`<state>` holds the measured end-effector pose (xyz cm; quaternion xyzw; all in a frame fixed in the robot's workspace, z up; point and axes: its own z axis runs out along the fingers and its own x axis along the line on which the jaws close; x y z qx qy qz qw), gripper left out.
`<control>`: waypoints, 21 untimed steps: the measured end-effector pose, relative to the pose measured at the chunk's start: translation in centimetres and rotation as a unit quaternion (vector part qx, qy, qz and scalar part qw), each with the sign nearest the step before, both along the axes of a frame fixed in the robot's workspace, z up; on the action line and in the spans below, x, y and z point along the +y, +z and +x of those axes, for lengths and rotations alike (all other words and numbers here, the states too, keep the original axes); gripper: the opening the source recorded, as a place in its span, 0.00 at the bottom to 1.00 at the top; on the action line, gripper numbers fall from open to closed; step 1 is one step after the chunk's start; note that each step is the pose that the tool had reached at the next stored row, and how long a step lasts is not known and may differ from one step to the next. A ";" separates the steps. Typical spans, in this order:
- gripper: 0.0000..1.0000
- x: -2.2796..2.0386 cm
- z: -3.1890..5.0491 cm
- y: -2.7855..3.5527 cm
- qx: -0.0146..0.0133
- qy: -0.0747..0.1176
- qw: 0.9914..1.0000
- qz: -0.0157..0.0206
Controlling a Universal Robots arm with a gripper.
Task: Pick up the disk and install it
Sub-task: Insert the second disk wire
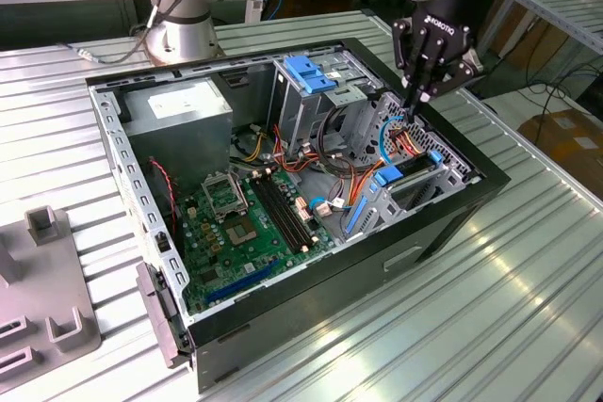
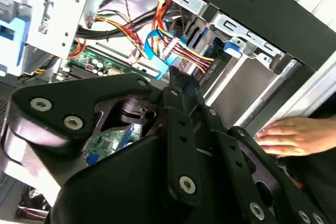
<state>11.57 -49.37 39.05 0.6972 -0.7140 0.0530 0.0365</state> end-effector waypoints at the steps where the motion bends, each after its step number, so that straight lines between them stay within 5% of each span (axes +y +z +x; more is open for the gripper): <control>1: 0.24 0.15 0.00 -0.05 0.000 0.001 1.000 -0.005; 3: 0.24 0.51 0.00 -0.23 0.000 0.003 1.000 -0.013; 6: 0.24 0.92 0.00 -0.68 0.000 0.005 1.000 -0.017; 9: 0.23 1.05 0.00 -1.35 0.000 0.006 0.999 -0.032; 10: 0.11 1.05 0.00 -1.41 0.000 0.006 0.999 -0.034; 17: 0.11 1.05 0.00 -1.62 0.000 0.006 0.999 -0.040; 19: 0.24 1.06 0.00 -1.73 0.000 0.006 0.999 -0.053; 21: 0.16 1.10 0.01 -2.00 0.000 0.006 0.998 -0.064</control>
